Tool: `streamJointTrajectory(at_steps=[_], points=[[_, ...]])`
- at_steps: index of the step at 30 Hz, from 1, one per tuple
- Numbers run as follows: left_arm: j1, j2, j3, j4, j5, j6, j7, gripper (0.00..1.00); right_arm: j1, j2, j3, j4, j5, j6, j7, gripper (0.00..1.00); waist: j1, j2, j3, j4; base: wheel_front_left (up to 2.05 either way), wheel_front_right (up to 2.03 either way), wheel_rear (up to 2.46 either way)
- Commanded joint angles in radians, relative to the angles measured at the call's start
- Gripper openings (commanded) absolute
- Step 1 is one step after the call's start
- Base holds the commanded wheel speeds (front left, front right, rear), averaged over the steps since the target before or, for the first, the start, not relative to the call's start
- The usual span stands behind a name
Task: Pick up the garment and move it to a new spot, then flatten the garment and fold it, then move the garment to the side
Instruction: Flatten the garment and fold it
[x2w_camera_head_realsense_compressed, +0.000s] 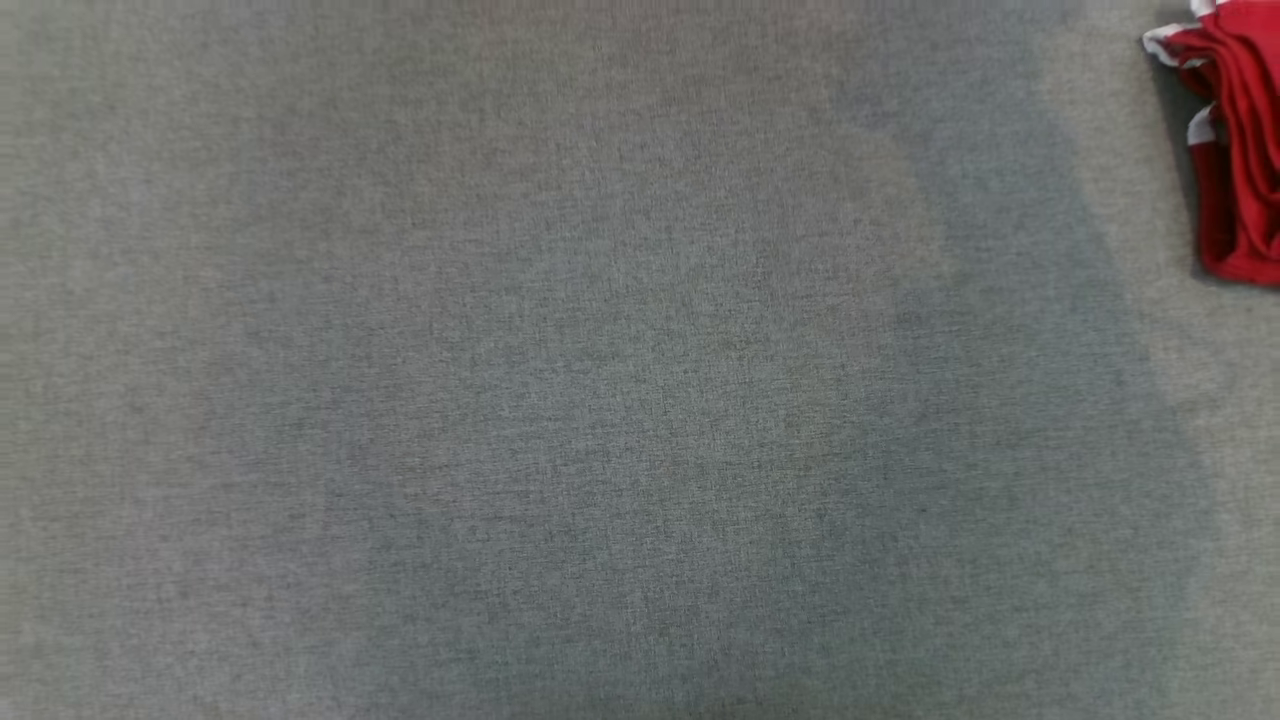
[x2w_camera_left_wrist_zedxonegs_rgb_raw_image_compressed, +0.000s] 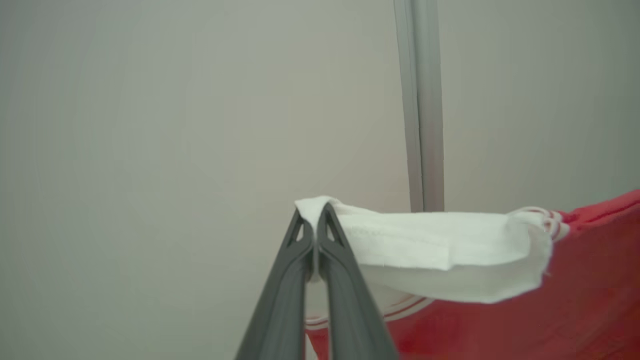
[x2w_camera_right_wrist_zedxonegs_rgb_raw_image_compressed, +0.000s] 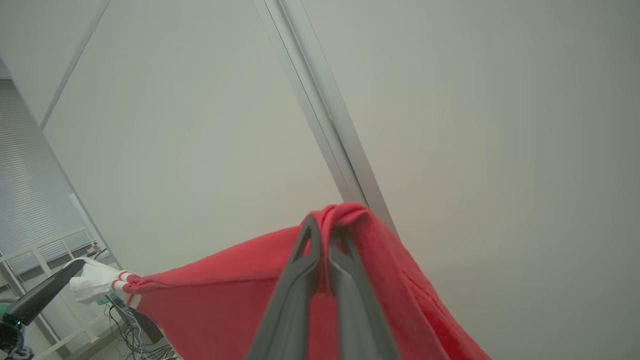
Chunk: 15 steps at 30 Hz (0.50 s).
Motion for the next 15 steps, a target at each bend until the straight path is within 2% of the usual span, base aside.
streamJointTrajectory(at_steps=[1,3,8,15], points=[[0.058,0.022,-0.037,-0.009,-0.029,-0.001,0.009,0.0,0.054,-0.017,0.025,0.002,0.026,0.0,0.003,0.0,0.0,0.0,-0.047,0.007,0.0,0.0,0.0],[0.12,0.048,-0.082,-0.022,-0.067,-0.001,0.028,0.0,0.113,-0.029,0.059,0.001,0.053,0.0,0.017,0.0,0.0,0.0,-0.09,0.009,0.0,0.0,0.0],[0.301,0.134,-0.212,-0.087,-0.188,-0.001,0.158,0.0,0.268,-0.047,0.16,-0.027,0.122,0.0,0.088,0.0,0.0,0.0,-0.211,-0.001,0.0,0.0,0.0],[0.564,0.271,-0.316,-0.241,-0.344,-0.001,0.343,0.0,0.493,-0.101,0.329,-0.078,0.193,0.0,0.268,0.0,0.0,0.0,-0.379,-0.016,0.0,0.0,0.0]])
